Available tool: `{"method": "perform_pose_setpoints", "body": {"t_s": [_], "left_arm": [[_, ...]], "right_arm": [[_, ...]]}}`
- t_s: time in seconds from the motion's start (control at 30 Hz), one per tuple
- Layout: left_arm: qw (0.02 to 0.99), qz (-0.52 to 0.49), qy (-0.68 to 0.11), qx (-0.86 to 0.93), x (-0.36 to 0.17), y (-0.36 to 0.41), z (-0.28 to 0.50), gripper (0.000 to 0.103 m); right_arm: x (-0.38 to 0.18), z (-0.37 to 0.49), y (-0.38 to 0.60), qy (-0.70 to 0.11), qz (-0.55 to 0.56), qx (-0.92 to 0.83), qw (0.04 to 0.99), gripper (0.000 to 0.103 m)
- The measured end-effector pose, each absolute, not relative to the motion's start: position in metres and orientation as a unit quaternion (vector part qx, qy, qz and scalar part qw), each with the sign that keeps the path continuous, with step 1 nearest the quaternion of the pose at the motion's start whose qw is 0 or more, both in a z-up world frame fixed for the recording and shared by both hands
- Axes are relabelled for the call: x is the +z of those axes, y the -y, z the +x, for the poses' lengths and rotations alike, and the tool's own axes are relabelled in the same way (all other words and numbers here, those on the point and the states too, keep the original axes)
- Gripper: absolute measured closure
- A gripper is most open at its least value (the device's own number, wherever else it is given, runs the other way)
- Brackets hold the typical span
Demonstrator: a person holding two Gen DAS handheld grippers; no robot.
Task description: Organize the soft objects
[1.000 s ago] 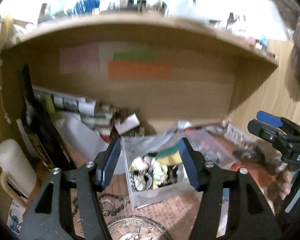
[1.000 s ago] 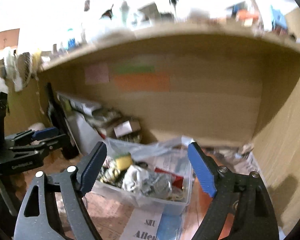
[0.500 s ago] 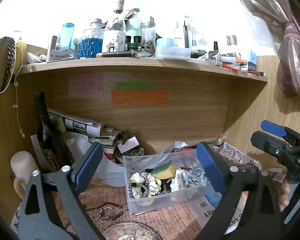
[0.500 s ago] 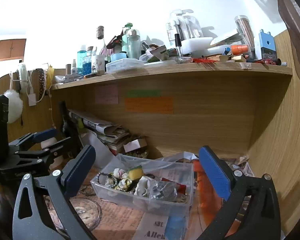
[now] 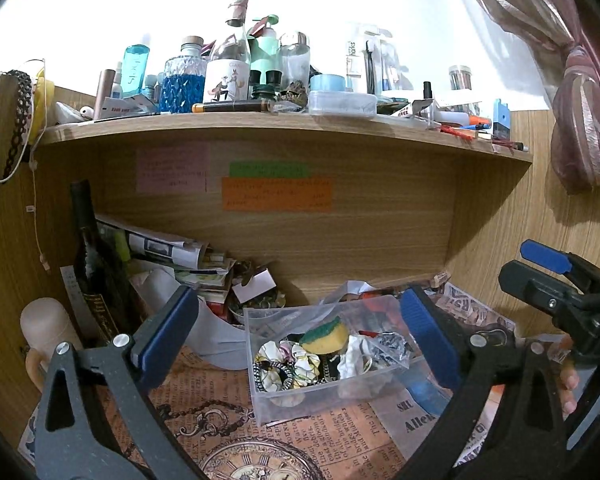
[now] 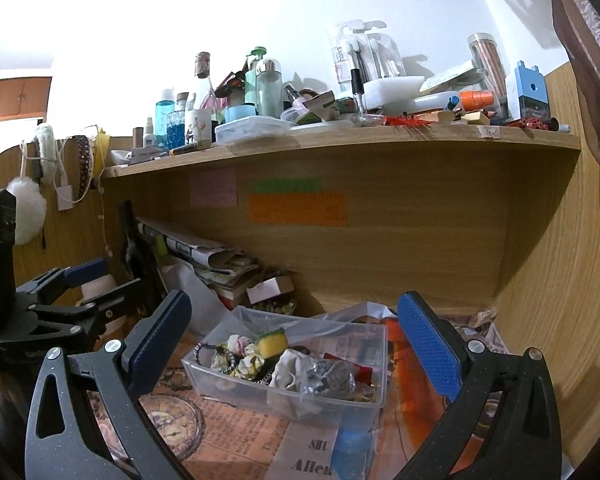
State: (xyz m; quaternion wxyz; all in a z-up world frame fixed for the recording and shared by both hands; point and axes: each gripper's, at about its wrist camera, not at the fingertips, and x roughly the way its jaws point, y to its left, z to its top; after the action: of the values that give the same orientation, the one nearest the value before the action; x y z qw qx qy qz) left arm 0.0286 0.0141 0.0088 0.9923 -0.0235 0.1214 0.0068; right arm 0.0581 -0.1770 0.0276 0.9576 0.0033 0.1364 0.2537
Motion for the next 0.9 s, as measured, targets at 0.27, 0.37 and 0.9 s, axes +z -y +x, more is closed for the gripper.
{"method": "perform_pose_setpoints", "body": {"t_s": [0.27,0.37,0.9], "left_arm": [[0.992,-0.025,-0.123,0.008,0.0078,-0.0147,0.0292,0.000],[0.992,-0.026,-0.124,0.008,0.0069,-0.0154,0.0293,0.000],[0.992,-0.026,-0.126,0.004,0.0047,-0.0202,0.0315,0.000]], "right_arm": [[0.0281,0.0575,0.1769,-0.134,0.004,0.254,0.958,0.000],[0.0282,0.0573,0.1765,-0.134,0.004,0.254,0.958,0.000],[0.0283,0.0577,0.1757,-0.136,0.004,0.254,0.958,0.000]]}}
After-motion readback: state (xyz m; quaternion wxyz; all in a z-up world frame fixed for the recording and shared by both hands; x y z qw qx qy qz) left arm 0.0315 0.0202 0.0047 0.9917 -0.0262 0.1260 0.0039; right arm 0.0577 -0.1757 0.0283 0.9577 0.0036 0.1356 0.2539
